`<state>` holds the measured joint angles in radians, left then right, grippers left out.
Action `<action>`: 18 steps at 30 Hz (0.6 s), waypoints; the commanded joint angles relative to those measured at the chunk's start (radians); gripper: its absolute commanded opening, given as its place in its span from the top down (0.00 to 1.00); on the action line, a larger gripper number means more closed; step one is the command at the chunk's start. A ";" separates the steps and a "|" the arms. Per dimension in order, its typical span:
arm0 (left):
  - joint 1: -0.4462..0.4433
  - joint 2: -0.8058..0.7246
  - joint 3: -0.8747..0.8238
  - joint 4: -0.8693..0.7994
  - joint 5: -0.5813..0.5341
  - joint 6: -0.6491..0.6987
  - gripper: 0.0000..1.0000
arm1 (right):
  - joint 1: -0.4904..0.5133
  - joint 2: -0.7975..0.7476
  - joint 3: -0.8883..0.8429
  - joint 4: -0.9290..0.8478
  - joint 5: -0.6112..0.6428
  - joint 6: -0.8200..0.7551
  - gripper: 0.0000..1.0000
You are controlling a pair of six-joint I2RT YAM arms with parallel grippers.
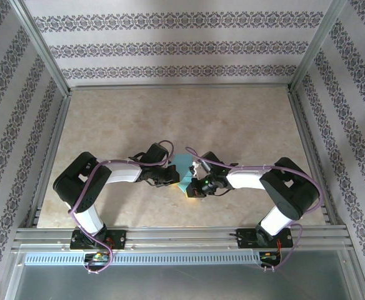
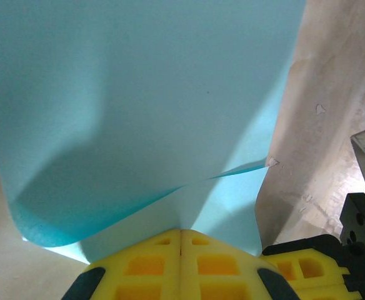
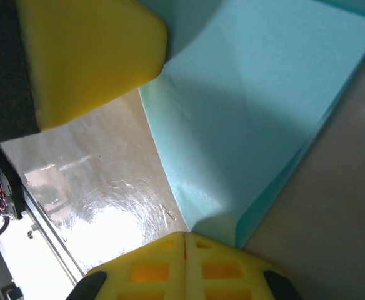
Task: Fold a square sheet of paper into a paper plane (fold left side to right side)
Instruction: Third fold the triangle at the center of the table.
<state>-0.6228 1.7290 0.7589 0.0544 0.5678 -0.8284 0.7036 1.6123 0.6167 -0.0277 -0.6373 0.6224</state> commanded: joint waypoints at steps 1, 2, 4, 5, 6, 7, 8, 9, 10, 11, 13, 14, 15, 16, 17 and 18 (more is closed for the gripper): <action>-0.009 0.053 -0.006 -0.107 -0.094 -0.006 1.00 | 0.021 -0.019 -0.049 -0.078 -0.007 -0.013 1.00; -0.009 0.055 -0.005 -0.108 -0.095 -0.007 1.00 | 0.021 -0.027 -0.057 -0.084 -0.011 -0.013 1.00; -0.009 0.055 -0.004 -0.107 -0.095 -0.006 1.00 | 0.020 -0.045 -0.073 -0.093 -0.015 -0.011 1.00; -0.009 0.054 -0.006 -0.109 -0.094 -0.006 1.00 | 0.021 -0.058 -0.079 -0.100 -0.016 -0.012 1.00; -0.010 0.052 -0.005 -0.109 -0.095 -0.007 1.00 | 0.020 -0.073 -0.082 -0.108 -0.018 -0.010 1.00; -0.009 0.052 -0.005 -0.107 -0.095 -0.006 1.00 | 0.020 -0.089 -0.081 -0.119 -0.019 -0.010 1.00; -0.009 0.049 -0.004 -0.108 -0.093 -0.006 1.00 | 0.017 -0.113 -0.076 -0.127 -0.019 -0.007 1.00; -0.009 0.049 -0.005 -0.107 -0.092 -0.006 1.00 | 0.015 -0.137 -0.068 -0.133 -0.021 -0.004 1.00; -0.009 0.048 -0.005 -0.106 -0.091 -0.006 1.00 | 0.012 -0.157 -0.061 -0.135 -0.023 0.001 1.00; -0.009 0.048 -0.005 -0.106 -0.091 -0.007 1.00 | 0.008 -0.176 -0.051 -0.135 -0.032 0.005 1.00; -0.009 0.049 -0.004 -0.104 -0.088 -0.006 1.00 | 0.003 -0.199 -0.028 -0.126 -0.047 0.008 1.00; -0.009 0.048 -0.004 -0.102 -0.088 -0.008 1.00 | 0.003 -0.200 -0.017 -0.114 -0.055 0.010 1.00; -0.009 0.049 -0.004 -0.102 -0.088 -0.008 1.00 | 0.003 -0.195 -0.008 -0.100 -0.059 0.014 1.00; -0.009 0.049 -0.001 -0.103 -0.087 -0.009 1.00 | 0.002 -0.185 -0.001 -0.087 -0.058 0.018 1.00; -0.009 0.049 -0.001 -0.101 -0.087 -0.009 1.00 | 0.002 -0.169 0.009 -0.072 -0.054 0.019 1.00; -0.009 0.050 -0.001 -0.100 -0.088 -0.009 1.00 | 0.006 -0.152 0.021 -0.066 -0.039 0.019 1.00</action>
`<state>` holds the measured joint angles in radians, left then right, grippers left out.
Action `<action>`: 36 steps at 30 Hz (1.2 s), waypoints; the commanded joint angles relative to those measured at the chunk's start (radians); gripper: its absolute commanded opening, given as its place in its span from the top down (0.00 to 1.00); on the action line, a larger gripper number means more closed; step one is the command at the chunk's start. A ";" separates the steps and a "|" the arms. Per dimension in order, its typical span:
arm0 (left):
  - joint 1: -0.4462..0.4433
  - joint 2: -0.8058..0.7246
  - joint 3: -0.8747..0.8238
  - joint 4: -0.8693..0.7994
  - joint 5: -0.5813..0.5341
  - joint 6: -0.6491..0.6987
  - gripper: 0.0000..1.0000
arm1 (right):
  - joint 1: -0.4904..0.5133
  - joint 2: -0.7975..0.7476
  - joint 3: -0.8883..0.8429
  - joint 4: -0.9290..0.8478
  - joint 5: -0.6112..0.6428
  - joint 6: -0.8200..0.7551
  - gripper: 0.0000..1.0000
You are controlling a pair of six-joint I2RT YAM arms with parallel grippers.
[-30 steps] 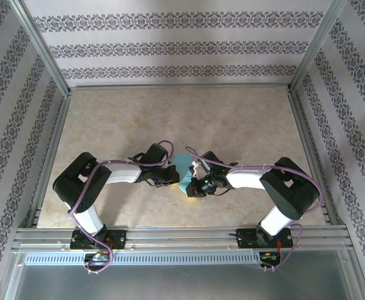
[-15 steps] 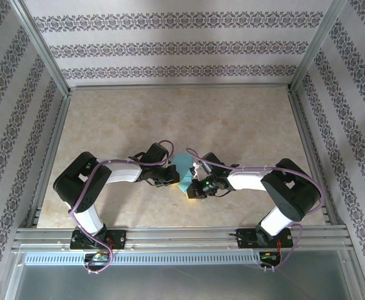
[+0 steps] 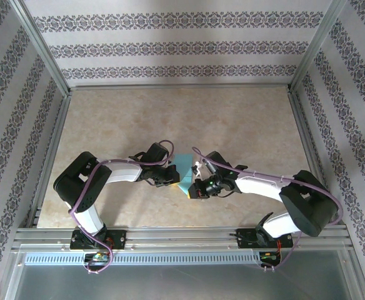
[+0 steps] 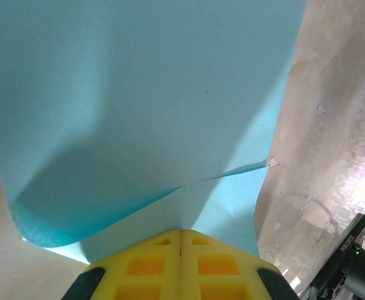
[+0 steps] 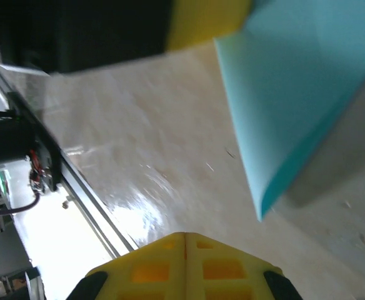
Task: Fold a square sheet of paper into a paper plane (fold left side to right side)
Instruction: Third fold the triangle at the center of the table.
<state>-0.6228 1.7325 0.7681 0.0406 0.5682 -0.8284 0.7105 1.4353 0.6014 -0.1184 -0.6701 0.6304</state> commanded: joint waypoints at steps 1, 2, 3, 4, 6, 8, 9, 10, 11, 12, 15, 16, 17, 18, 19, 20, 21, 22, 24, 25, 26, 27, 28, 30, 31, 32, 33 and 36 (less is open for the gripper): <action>-0.009 0.047 -0.010 -0.086 -0.087 -0.009 1.00 | 0.000 0.040 0.045 0.025 0.013 0.011 1.00; -0.009 0.047 -0.010 -0.085 -0.086 -0.009 1.00 | 0.004 0.053 0.054 0.030 0.035 0.009 1.00; -0.009 0.047 -0.010 -0.083 -0.086 -0.011 1.00 | 0.004 0.063 0.062 0.038 0.051 0.008 1.00; -0.010 0.046 -0.010 -0.083 -0.084 -0.011 1.00 | 0.005 0.073 0.068 0.042 0.065 0.007 1.00; -0.009 0.047 -0.012 -0.082 -0.082 -0.010 1.00 | 0.006 0.097 0.080 0.041 0.085 0.001 1.00; -0.009 0.050 -0.009 -0.081 -0.079 -0.009 1.00 | 0.007 0.119 0.088 0.039 0.090 -0.005 1.00; -0.009 0.050 -0.008 -0.081 -0.079 -0.010 1.00 | 0.007 0.131 0.090 0.038 0.089 -0.009 1.00; -0.009 0.050 -0.007 -0.081 -0.078 -0.010 1.00 | 0.009 0.138 0.092 0.034 0.092 -0.012 1.00; -0.010 0.049 -0.007 -0.081 -0.077 -0.010 1.00 | 0.009 0.146 0.091 0.030 0.099 -0.014 1.00; -0.009 0.050 -0.008 -0.080 -0.077 -0.012 1.00 | 0.011 0.151 0.090 0.027 0.104 -0.018 1.00; -0.009 0.048 -0.009 -0.076 -0.077 -0.013 1.00 | 0.012 0.160 0.089 0.007 0.126 -0.027 1.00; -0.009 0.048 -0.008 -0.075 -0.074 -0.014 1.00 | 0.012 0.162 0.088 0.001 0.133 -0.029 1.00; -0.009 0.046 -0.007 -0.073 -0.074 -0.015 1.00 | 0.011 0.164 0.087 -0.005 0.141 -0.032 1.00; -0.009 0.047 -0.007 -0.074 -0.074 -0.015 1.00 | 0.011 0.168 0.087 -0.008 0.145 -0.034 1.00; -0.009 0.045 -0.006 -0.074 -0.075 -0.015 1.00 | 0.010 0.173 0.087 -0.011 0.149 -0.035 1.00; -0.010 0.043 -0.005 -0.075 -0.075 -0.014 1.00 | 0.012 0.180 0.089 -0.013 0.150 -0.036 1.00; -0.010 0.040 -0.003 -0.077 -0.076 -0.012 1.00 | 0.012 0.187 0.089 -0.018 0.152 -0.036 1.00; -0.009 0.037 -0.001 -0.077 -0.073 -0.011 1.00 | 0.013 0.193 0.089 -0.019 0.155 -0.037 1.00; -0.009 0.026 0.004 -0.076 -0.074 -0.003 0.98 | 0.016 0.206 0.090 -0.030 0.169 -0.039 1.00; -0.009 0.019 0.006 -0.076 -0.073 -0.002 0.96 | 0.015 0.210 0.092 -0.039 0.175 -0.042 1.00; -0.010 0.010 0.007 -0.074 -0.073 0.001 0.94 | 0.017 0.214 0.093 -0.050 0.184 -0.046 1.00; -0.010 -0.002 0.008 -0.070 -0.075 0.003 0.92 | 0.017 0.215 0.095 -0.063 0.192 -0.046 1.00; -0.009 -0.016 0.004 -0.063 -0.077 0.004 0.91 | 0.017 0.217 0.095 -0.074 0.199 -0.049 1.00; -0.009 -0.050 -0.002 -0.049 -0.083 0.010 0.90 | 0.018 0.217 0.097 -0.097 0.213 -0.053 1.00; -0.009 -0.069 -0.009 -0.043 -0.089 0.013 0.90 | 0.019 0.217 0.099 -0.114 0.224 -0.057 1.00; -0.010 -0.085 -0.014 -0.039 -0.093 0.015 0.90 | 0.020 0.217 0.101 -0.126 0.234 -0.059 1.00; -0.010 -0.105 -0.022 -0.030 -0.094 0.016 0.90 | 0.020 0.217 0.103 -0.140 0.245 -0.061 1.00; -0.013 -0.152 -0.054 0.001 -0.083 0.010 0.93 | 0.022 0.214 0.104 -0.167 0.279 -0.060 1.00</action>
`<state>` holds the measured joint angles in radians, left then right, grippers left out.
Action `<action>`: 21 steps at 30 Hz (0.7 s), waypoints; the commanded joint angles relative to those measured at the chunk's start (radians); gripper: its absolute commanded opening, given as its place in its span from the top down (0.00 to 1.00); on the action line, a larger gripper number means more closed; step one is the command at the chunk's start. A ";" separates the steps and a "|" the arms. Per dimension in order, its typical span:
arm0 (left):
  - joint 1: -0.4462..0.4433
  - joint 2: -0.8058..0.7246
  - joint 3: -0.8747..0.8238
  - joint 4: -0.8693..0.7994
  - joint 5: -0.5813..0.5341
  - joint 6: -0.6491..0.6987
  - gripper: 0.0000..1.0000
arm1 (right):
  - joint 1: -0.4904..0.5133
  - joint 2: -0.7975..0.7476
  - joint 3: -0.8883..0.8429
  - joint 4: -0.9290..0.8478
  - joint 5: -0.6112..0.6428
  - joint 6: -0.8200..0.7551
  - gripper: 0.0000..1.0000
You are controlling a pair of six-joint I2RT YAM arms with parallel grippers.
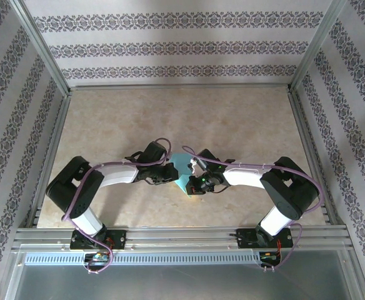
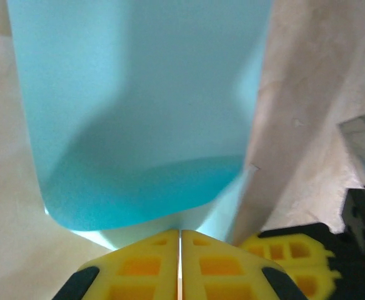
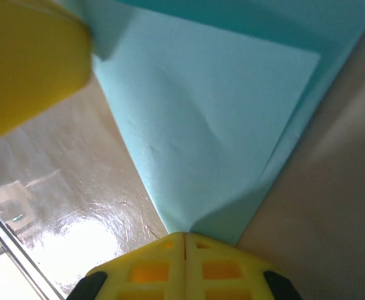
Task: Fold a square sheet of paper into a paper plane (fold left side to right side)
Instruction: Third fold the triangle at the center of the table.
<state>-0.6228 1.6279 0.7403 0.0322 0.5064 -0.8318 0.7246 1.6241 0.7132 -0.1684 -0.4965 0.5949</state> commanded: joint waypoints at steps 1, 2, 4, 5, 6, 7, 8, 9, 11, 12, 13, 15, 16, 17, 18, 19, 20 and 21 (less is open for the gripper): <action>-0.017 -0.062 -0.038 0.024 -0.015 0.007 0.95 | 0.009 0.025 -0.006 -0.130 0.121 -0.024 1.00; -0.023 -0.070 -0.049 0.035 -0.010 0.001 0.96 | 0.011 0.025 -0.003 -0.143 0.138 -0.023 1.00; -0.041 -0.078 -0.065 0.060 0.005 -0.014 0.98 | 0.018 0.027 0.004 -0.170 0.173 -0.022 1.00; -0.051 -0.078 -0.071 0.073 0.010 -0.019 0.99 | 0.020 0.030 0.009 -0.180 0.185 -0.023 1.00; -0.060 -0.075 -0.074 0.087 0.014 -0.030 1.00 | 0.025 0.034 0.014 -0.190 0.198 -0.021 1.00; -0.068 -0.070 -0.076 0.099 0.016 -0.037 1.00 | 0.029 0.037 0.018 -0.198 0.210 -0.021 1.00; -0.075 -0.064 -0.075 0.107 0.018 -0.041 1.00 | 0.033 0.041 0.021 -0.206 0.219 -0.021 1.00; -0.081 -0.055 -0.074 0.117 0.020 -0.045 1.00 | 0.037 0.045 0.025 -0.212 0.228 -0.020 1.00; -0.089 -0.036 -0.067 0.135 0.031 -0.047 1.00 | 0.042 0.051 0.029 -0.218 0.237 -0.018 1.00; -0.090 -0.024 -0.062 0.145 0.038 -0.049 1.00 | 0.045 0.052 0.029 -0.218 0.239 -0.017 1.00; -0.092 -0.013 -0.057 0.155 0.043 -0.052 1.00 | 0.046 0.054 0.029 -0.217 0.240 -0.014 1.00; -0.092 0.007 -0.048 0.165 0.053 -0.053 1.00 | 0.045 0.054 0.032 -0.218 0.241 -0.014 1.00; -0.092 0.018 -0.043 0.168 0.056 -0.052 1.00 | 0.045 0.054 0.032 -0.218 0.242 -0.014 1.00; -0.092 0.027 -0.038 0.170 0.059 -0.050 1.00 | 0.046 0.054 0.032 -0.219 0.242 -0.013 1.00; -0.092 0.037 -0.035 0.173 0.060 -0.051 1.00 | 0.046 0.054 0.034 -0.219 0.241 -0.015 1.00; -0.092 0.044 -0.032 0.177 0.060 -0.051 1.00 | 0.045 0.054 0.035 -0.220 0.240 -0.016 1.00; -0.092 0.050 -0.030 0.182 0.060 -0.051 1.00 | 0.046 0.054 0.035 -0.221 0.240 -0.017 1.00; -0.092 0.055 -0.027 0.184 0.058 -0.049 1.00 | 0.047 0.054 0.037 -0.222 0.240 -0.018 1.00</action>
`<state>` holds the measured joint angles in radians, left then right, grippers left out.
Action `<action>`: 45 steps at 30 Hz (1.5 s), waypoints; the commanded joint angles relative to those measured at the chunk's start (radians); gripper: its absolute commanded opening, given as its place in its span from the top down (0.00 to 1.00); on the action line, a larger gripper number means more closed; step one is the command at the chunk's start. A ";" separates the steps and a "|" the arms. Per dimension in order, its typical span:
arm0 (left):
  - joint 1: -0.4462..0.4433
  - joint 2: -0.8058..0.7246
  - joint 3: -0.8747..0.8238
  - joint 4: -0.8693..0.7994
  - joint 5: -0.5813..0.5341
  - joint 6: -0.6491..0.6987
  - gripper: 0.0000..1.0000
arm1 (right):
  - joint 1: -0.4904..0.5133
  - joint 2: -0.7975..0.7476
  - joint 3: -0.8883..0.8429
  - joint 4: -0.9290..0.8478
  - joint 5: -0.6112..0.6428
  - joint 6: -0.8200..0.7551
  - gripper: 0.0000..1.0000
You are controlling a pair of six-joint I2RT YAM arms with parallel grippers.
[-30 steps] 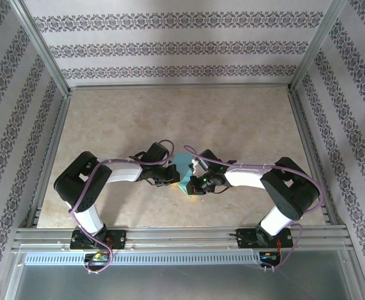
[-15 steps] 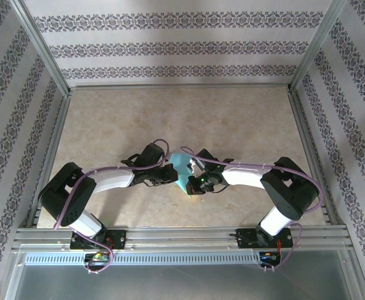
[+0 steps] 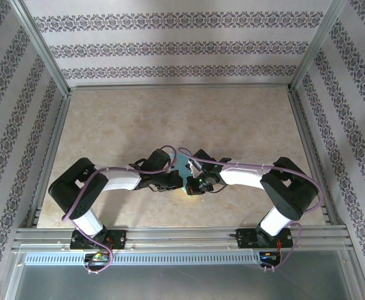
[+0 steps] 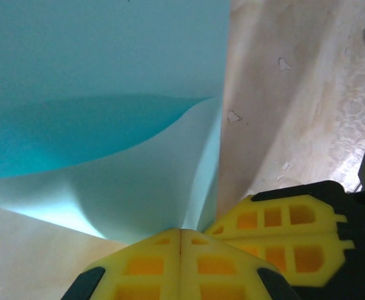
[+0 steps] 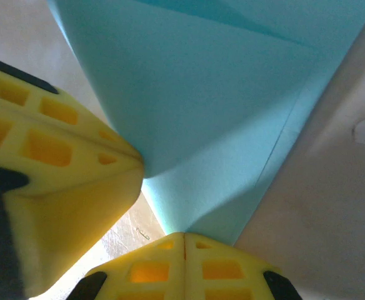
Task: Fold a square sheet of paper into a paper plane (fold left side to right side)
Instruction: Third fold the triangle at the center of the table.
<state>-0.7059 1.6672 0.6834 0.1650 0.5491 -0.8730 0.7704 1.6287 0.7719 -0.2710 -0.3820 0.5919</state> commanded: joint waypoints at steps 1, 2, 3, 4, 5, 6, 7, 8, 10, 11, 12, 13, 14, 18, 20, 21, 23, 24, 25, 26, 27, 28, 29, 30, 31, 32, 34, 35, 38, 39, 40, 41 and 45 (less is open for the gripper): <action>-0.009 0.021 0.032 0.053 0.011 -0.007 1.00 | 0.002 0.051 -0.022 -0.122 0.126 -0.016 1.00; -0.009 0.025 0.034 0.054 0.008 -0.005 1.00 | 0.001 0.051 -0.022 -0.124 0.127 -0.017 1.00; -0.008 0.030 0.036 0.058 0.008 -0.004 1.00 | 0.002 0.051 -0.022 -0.127 0.127 -0.018 1.00; -0.008 0.034 0.036 0.063 0.006 -0.006 1.00 | 0.001 0.051 -0.022 -0.130 0.130 -0.019 1.00; -0.008 0.037 0.036 0.066 0.005 -0.007 1.00 | 0.001 0.051 -0.022 -0.133 0.133 -0.020 1.00; -0.008 0.039 0.036 0.069 0.003 -0.008 1.00 | 0.001 0.051 -0.022 -0.136 0.135 -0.023 1.00; -0.007 0.042 0.036 0.068 -0.001 -0.010 1.00 | 0.002 0.051 -0.022 -0.139 0.138 -0.023 1.00; -0.007 0.043 0.035 0.067 -0.004 -0.009 1.00 | 0.002 0.050 -0.022 -0.143 0.142 -0.026 1.00; -0.006 0.047 0.034 0.063 -0.011 -0.009 1.00 | 0.001 0.049 -0.022 -0.146 0.144 -0.027 1.00; -0.004 0.050 0.034 0.061 -0.014 -0.010 1.00 | 0.001 0.049 -0.023 -0.148 0.146 -0.027 1.00; -0.003 0.054 0.034 0.059 -0.014 -0.012 1.00 | 0.001 0.049 -0.023 -0.149 0.147 -0.027 1.00; -0.001 0.059 0.034 0.059 -0.017 -0.013 1.00 | 0.001 0.048 -0.023 -0.150 0.147 -0.027 1.00; 0.002 0.064 0.033 0.055 -0.020 -0.015 1.00 | 0.001 0.049 -0.022 -0.152 0.146 -0.028 1.00; 0.009 0.079 0.031 0.043 -0.035 -0.018 1.00 | 0.001 0.049 -0.016 -0.173 0.155 -0.036 1.00; 0.015 0.078 0.031 0.020 -0.052 -0.018 1.00 | 0.001 0.048 -0.013 -0.186 0.161 -0.042 1.00; 0.017 0.078 0.033 0.007 -0.060 -0.014 1.00 | 0.001 0.048 -0.013 -0.190 0.164 -0.044 1.00; 0.024 0.077 0.037 -0.024 -0.080 -0.008 1.00 | 0.001 0.049 -0.011 -0.199 0.171 -0.048 1.00; 0.027 0.078 0.038 -0.033 -0.085 -0.002 1.00 | 0.001 0.049 -0.011 -0.202 0.172 -0.049 1.00; 0.032 0.078 0.042 -0.044 -0.092 0.003 1.00 | 0.002 0.051 -0.010 -0.204 0.174 -0.050 1.00; 0.037 0.080 0.046 -0.055 -0.098 0.008 1.00 | 0.002 0.051 -0.010 -0.206 0.174 -0.050 1.00; 0.043 0.080 0.047 -0.060 -0.101 0.013 1.00 | 0.002 0.053 -0.010 -0.207 0.173 -0.050 1.00; 0.050 0.080 0.051 -0.066 -0.103 0.020 1.00 | 0.001 0.053 -0.009 -0.207 0.172 -0.050 1.00; 0.058 0.081 0.053 -0.068 -0.105 0.025 1.00 | 0.002 0.054 -0.008 -0.208 0.170 -0.050 1.00; 0.066 0.081 0.056 -0.068 -0.105 0.030 1.00 | 0.003 0.054 -0.008 -0.208 0.170 -0.050 1.00; 0.075 0.081 0.056 -0.070 -0.103 0.038 1.00 | 0.004 0.054 -0.008 -0.207 0.168 -0.052 1.00; 0.086 0.081 0.057 -0.074 -0.102 0.045 1.00 | 0.003 0.054 -0.007 -0.209 0.167 -0.052 1.00; 0.109 0.075 0.053 -0.080 -0.104 0.059 1.00 | 0.003 0.054 -0.006 -0.212 0.166 -0.053 1.00; 0.122 0.071 0.049 -0.081 -0.107 0.068 1.00 | 0.003 0.052 -0.006 -0.212 0.163 -0.052 1.00; 0.161 0.059 0.034 -0.085 -0.115 0.096 1.00 | 0.003 0.048 -0.008 -0.211 0.159 -0.052 1.00; 0.172 0.056 0.028 -0.080 -0.115 0.104 1.00 | 0.003 0.046 -0.008 -0.211 0.158 -0.052 1.00; 0.184 0.050 0.020 -0.073 -0.119 0.111 1.00 | 0.003 0.046 -0.008 -0.211 0.157 -0.051 1.00; 0.198 0.046 0.014 -0.072 -0.122 0.119 1.00 | 0.003 0.045 -0.008 -0.211 0.157 -0.050 1.00; 0.255 0.028 -0.007 -0.058 -0.127 0.156 1.00 | 0.004 0.043 -0.008 -0.209 0.152 -0.048 1.00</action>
<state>-0.5182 1.7096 0.7105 0.1474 0.5343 -0.7841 0.7704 1.6333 0.8013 -0.3260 -0.3260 0.5571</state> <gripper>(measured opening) 0.052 0.060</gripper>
